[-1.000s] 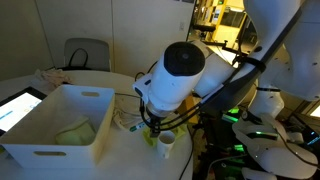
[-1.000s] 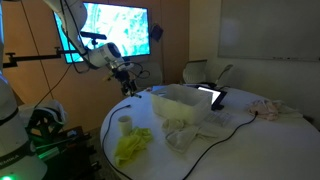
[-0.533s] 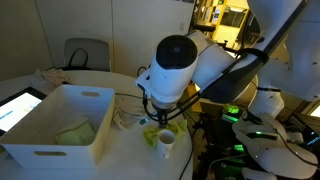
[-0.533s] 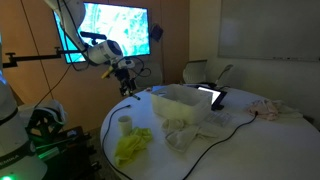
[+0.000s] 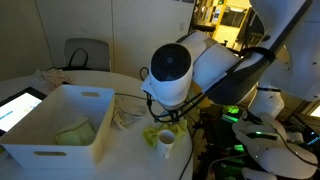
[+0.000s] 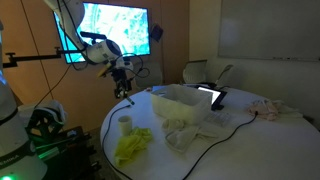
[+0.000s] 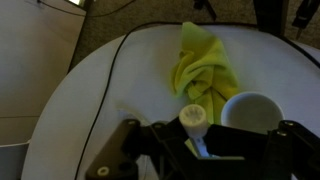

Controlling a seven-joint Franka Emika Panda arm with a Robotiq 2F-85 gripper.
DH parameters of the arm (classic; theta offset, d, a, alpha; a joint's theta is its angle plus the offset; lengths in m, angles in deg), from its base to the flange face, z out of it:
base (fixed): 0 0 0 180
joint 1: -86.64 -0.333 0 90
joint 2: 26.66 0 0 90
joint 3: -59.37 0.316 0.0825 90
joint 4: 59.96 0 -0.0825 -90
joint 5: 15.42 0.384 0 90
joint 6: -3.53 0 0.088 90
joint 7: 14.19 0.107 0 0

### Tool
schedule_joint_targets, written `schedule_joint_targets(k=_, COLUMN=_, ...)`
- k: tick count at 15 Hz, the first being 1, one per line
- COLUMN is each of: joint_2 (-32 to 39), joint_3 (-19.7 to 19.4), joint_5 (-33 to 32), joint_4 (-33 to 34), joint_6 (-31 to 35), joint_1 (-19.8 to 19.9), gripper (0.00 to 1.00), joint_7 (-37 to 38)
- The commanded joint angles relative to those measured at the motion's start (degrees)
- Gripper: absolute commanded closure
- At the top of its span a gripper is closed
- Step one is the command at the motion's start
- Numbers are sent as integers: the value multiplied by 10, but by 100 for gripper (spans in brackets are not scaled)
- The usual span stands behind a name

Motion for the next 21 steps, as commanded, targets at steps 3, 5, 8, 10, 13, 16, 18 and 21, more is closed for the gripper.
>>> schedule_joint_targets(k=3, joint_2=19, joint_3=20, joint_5=14, joint_4=30, joint_6=-82, joint_1=3, gripper=91, joint_7=-54)
schedule_joint_targets(k=5, joint_2=26, joint_3=25, joint_5=13, joint_4=35, joint_6=-93, joint_1=2, gripper=91, joint_7=-69)
schedule_joint_targets(k=8, joint_2=41, joint_3=30, joint_5=12, joint_4=42, joint_6=-100, joint_1=0, gripper=91, joint_7=-90)
schedule_joint_targets(k=10, joint_2=54, joint_3=33, joint_5=13, joint_4=48, joint_6=-105, joint_1=-1, gripper=91, joint_7=-102)
schedule_joint_targets(k=13, joint_2=73, joint_3=34, joint_5=12, joint_4=58, joint_6=-116, joint_1=-5, gripper=91, joint_7=-116)
schedule_joint_targets(k=16, joint_2=93, joint_3=34, joint_5=11, joint_4=70, joint_6=-129, joint_1=-8, gripper=91, joint_7=-127)
schedule_joint_targets(k=18, joint_2=105, joint_3=33, joint_5=12, joint_4=77, joint_6=-135, joint_1=-10, gripper=91, joint_7=-136)
schedule_joint_targets(k=21, joint_2=118, joint_3=33, joint_5=12, joint_4=88, joint_6=-139, joint_1=-11, gripper=91, joint_7=-151)
